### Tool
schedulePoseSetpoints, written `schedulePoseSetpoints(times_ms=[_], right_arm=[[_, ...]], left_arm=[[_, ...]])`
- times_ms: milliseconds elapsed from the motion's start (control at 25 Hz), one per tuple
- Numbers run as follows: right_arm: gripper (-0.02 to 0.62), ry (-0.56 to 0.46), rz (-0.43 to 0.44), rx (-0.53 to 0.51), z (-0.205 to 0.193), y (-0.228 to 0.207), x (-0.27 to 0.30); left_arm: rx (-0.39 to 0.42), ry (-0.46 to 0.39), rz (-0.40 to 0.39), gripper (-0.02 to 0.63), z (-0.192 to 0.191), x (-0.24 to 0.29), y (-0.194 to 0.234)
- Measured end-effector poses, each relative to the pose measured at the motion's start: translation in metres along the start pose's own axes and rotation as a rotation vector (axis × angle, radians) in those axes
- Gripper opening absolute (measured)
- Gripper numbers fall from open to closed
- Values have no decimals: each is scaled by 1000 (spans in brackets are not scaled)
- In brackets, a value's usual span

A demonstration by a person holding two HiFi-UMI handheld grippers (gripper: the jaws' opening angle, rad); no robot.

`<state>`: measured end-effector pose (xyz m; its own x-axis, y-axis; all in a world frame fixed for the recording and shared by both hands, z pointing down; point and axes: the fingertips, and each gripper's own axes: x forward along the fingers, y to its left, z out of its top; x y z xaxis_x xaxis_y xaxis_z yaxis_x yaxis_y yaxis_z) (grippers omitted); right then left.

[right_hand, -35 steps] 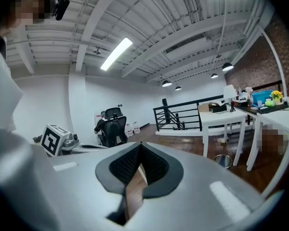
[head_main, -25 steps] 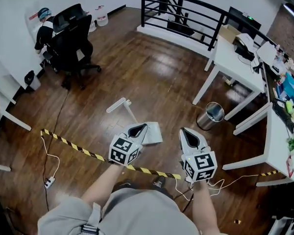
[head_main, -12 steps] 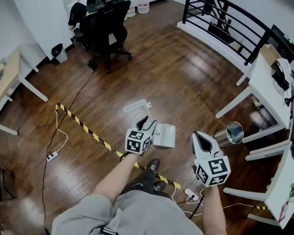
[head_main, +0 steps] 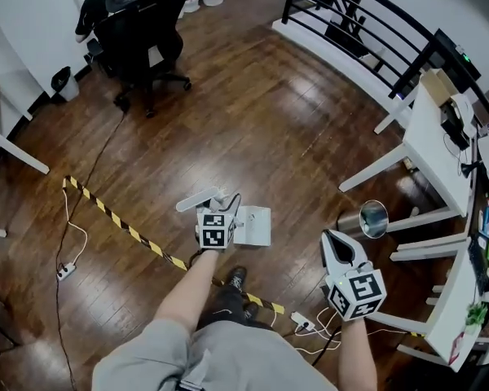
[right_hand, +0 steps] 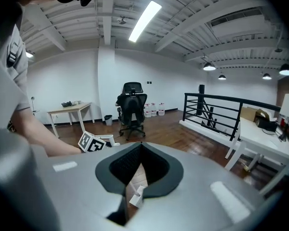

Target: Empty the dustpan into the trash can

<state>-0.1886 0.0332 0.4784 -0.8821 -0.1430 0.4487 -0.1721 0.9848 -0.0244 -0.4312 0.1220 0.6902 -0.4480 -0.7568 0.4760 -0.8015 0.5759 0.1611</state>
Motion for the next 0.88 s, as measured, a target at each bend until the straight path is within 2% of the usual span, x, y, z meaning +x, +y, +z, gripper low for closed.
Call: schedulePoseSetpoints(times_ms=[120,280,560,880], right_arm=[[-2,15,-26,22,0,-14,13],[-2,33,-61,49,-3,-24,19],[-2,35,-147,93,-10,-43,9],[-2,1,-267,144,-20,-76,-39]], left_arm=[[54,7,22,298,8,17,5],[119,16,3,156,11,27,4],[140,-4,-59,164,29,35,-5],[197,-88,-234,155,104,34,-81]])
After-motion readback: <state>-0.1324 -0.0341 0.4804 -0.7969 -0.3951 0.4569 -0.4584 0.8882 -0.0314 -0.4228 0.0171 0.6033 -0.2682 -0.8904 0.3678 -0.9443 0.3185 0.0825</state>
